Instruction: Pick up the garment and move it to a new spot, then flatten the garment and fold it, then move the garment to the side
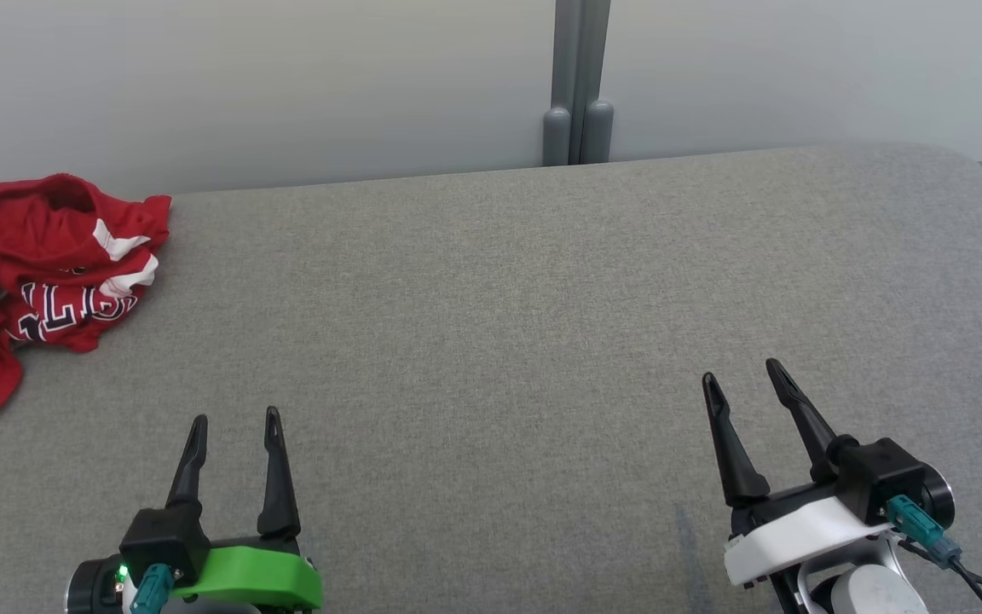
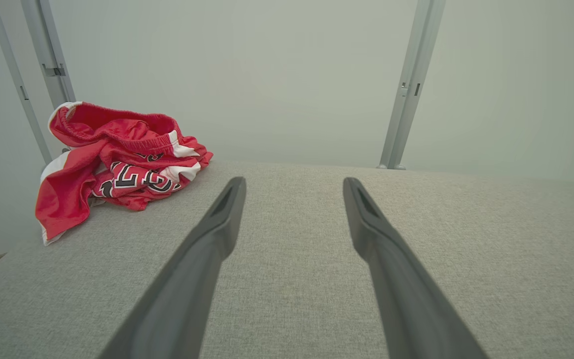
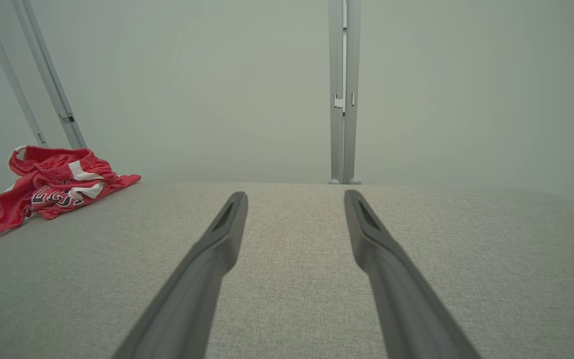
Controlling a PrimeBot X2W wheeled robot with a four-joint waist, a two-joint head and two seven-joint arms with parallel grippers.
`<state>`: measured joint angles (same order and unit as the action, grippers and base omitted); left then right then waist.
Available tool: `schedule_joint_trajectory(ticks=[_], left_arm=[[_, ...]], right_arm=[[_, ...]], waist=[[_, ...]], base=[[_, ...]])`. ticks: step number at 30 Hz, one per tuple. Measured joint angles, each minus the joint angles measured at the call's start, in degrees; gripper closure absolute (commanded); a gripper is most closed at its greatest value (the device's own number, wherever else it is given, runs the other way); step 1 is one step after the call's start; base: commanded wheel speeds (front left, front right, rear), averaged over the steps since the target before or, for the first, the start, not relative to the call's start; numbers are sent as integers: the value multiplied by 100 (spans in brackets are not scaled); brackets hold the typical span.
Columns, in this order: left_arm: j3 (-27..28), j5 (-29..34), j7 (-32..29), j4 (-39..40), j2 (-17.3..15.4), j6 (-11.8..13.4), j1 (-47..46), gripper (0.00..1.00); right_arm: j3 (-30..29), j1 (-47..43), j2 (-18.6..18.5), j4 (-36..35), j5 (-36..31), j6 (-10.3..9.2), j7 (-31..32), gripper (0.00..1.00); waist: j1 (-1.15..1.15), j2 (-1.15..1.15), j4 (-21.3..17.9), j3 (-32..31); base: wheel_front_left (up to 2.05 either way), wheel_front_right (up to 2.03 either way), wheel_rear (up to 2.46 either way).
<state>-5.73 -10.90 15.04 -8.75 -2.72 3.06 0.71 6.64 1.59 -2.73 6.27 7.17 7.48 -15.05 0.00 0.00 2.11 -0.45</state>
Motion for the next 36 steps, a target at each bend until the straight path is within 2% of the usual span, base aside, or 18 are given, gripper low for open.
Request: schedule_joint_trajectory(ticks=[22,27,36], left_arm=[[-2,-32,0,-59,0,-1,-5,0],[2,-26,0,-55,-1,0,-23,0],[65,-11,1,-16,-4,15,-49,0]], right_arm=[[-89,5,0,-34,-14,0,0,0],[-209,-23,-3,-120,-4,0,0,0],[-242,-62,-2,-199,-37,0,-1,0]], waist=[[0,0,93,3],[0,0,358,9],[0,0,1151,26]], base=[[0,0,0],[0,0,0],[0,0,0]])
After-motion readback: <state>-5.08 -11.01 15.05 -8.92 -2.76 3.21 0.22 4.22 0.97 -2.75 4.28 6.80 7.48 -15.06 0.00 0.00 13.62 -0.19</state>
